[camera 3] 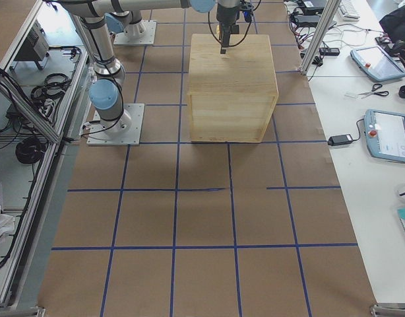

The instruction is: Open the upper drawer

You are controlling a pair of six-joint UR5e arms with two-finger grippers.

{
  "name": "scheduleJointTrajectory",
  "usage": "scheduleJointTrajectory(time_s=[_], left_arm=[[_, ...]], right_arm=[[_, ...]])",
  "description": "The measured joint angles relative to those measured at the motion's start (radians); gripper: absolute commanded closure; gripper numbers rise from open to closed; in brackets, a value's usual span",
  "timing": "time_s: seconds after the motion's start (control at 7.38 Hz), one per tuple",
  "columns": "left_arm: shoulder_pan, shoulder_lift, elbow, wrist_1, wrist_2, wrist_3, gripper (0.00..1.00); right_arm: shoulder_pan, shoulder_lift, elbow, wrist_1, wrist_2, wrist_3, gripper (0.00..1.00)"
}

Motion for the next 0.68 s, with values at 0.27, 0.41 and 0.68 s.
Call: scheduleJointTrajectory(time_s=[0.27, 0.41, 0.68], left_arm=[[0.0, -0.002, 0.001, 0.0, 0.023, 0.01, 0.0], [0.0, 0.0, 0.002, -0.002, 0.037, 0.012, 0.0], [0.0, 0.0, 0.0, -0.003, 0.066, 0.015, 0.0]], right_arm=[[0.0, 0.0, 0.0, 0.0, 0.0, 0.0, 0.0], [0.0, 0.0, 0.0, 0.0, 0.0, 0.0, 0.0], [0.0, 0.0, 0.0, 0.0, 0.0, 0.0, 0.0]])
